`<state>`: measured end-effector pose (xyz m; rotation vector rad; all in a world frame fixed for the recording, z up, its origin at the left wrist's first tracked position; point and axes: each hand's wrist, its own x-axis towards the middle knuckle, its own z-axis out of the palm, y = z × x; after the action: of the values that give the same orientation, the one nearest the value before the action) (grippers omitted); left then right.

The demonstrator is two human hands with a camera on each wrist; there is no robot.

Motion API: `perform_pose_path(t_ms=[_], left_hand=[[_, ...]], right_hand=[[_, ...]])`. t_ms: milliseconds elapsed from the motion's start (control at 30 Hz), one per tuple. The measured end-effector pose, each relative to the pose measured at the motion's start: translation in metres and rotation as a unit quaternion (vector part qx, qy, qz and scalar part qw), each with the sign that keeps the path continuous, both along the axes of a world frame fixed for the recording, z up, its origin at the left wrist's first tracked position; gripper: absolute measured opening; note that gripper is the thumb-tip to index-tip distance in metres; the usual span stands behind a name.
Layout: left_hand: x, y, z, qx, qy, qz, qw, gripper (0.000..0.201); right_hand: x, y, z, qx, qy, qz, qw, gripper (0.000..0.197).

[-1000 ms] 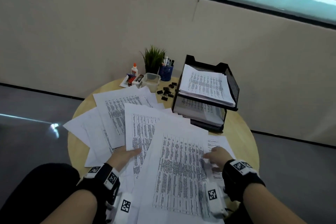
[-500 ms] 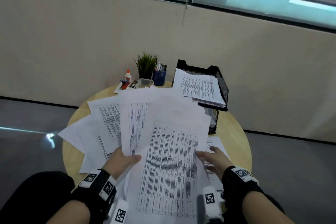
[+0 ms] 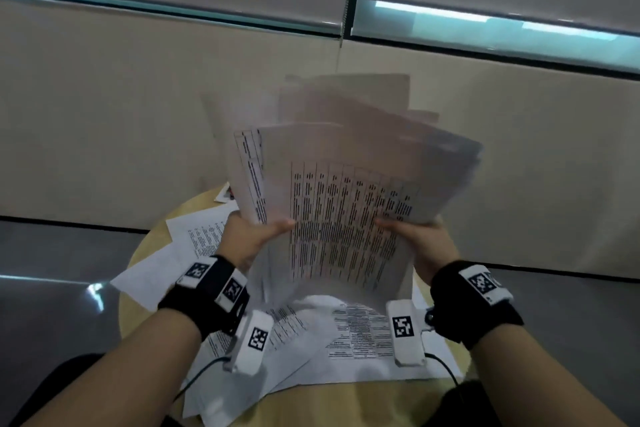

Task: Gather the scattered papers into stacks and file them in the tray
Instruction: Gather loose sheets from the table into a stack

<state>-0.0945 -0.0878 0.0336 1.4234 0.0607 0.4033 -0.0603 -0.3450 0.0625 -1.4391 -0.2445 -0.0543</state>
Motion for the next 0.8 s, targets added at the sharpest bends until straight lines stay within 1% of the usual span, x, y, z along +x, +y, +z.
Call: perform_pose_path(t_ms=[33,100,200,267,300,333,367,400,467,500,533,600,633,667,733,767,800], left_hand=[[0.005,-0.001,0.003,0.003,-0.007,0.005,1.000,0.030],[0.012,-0.002,0.004,0.001,-0.004,0.006,1.000,0.030],[0.021,0.000,-0.009,-0.001,0.009,-0.004,1.000,0.033],[0.024,-0.003,-0.016,0.003,0.025,-0.009,1.000,0.038],[0.026,-0.005,-0.018,-0.002,0.028,-0.008,1.000,0.036],[0.027,-0.008,-0.017,-0.006,0.029,-0.003,1.000,0.032],[0.029,-0.012,-0.015,-0.011,0.026,0.005,1.000,0.031],[0.031,-0.016,-0.012,-0.017,0.018,0.010,1.000,0.034],[0.037,-0.022,-0.006,-0.030,-0.002,0.015,0.999,0.050],[0.039,-0.024,-0.001,-0.036,-0.010,0.020,0.999,0.052],[0.041,-0.026,0.002,-0.040,-0.017,0.022,0.999,0.048],[0.045,-0.026,0.003,-0.042,-0.023,0.024,0.999,0.037],[0.045,-0.024,0.001,-0.035,-0.024,0.020,0.999,0.038],[0.045,-0.023,-0.003,-0.032,-0.026,0.008,0.999,0.044],[0.044,-0.022,-0.015,-0.024,-0.026,-0.021,0.999,0.065],[0.043,-0.023,-0.020,-0.017,-0.022,-0.026,0.999,0.069],[0.042,-0.027,-0.023,-0.006,-0.022,-0.023,0.999,0.065]], right_hand=[[0.001,0.001,0.001,0.000,-0.010,-0.003,1.000,0.041],[0.001,0.003,-0.002,-0.018,-0.009,0.004,1.000,0.043],[-0.001,0.002,-0.018,-0.021,0.009,0.007,1.000,0.041],[0.001,0.003,-0.030,-0.013,0.032,0.012,0.999,0.054],[0.002,0.004,-0.034,-0.001,0.042,0.012,0.999,0.062],[0.003,0.006,-0.036,0.008,0.050,0.006,0.999,0.066],[0.006,0.009,-0.036,0.015,0.051,-0.005,0.999,0.066],[0.008,0.011,-0.035,0.021,0.050,-0.018,0.998,0.063],[0.011,0.014,-0.026,0.042,0.051,-0.038,0.997,0.054],[0.012,0.014,-0.022,0.051,0.047,-0.046,0.997,0.050],[0.013,0.012,-0.017,0.052,0.037,-0.047,0.997,0.044],[0.013,0.006,-0.012,0.021,0.012,-0.054,0.998,0.034],[0.012,0.001,-0.012,0.002,0.002,-0.060,0.998,0.031],[0.012,-0.004,-0.015,-0.011,-0.003,-0.064,0.998,0.030],[0.009,-0.010,-0.024,-0.019,0.003,-0.054,0.998,0.030],[0.007,-0.011,-0.028,-0.017,0.009,-0.049,0.999,0.028],[0.006,-0.010,-0.032,-0.013,0.016,-0.046,0.999,0.025]])
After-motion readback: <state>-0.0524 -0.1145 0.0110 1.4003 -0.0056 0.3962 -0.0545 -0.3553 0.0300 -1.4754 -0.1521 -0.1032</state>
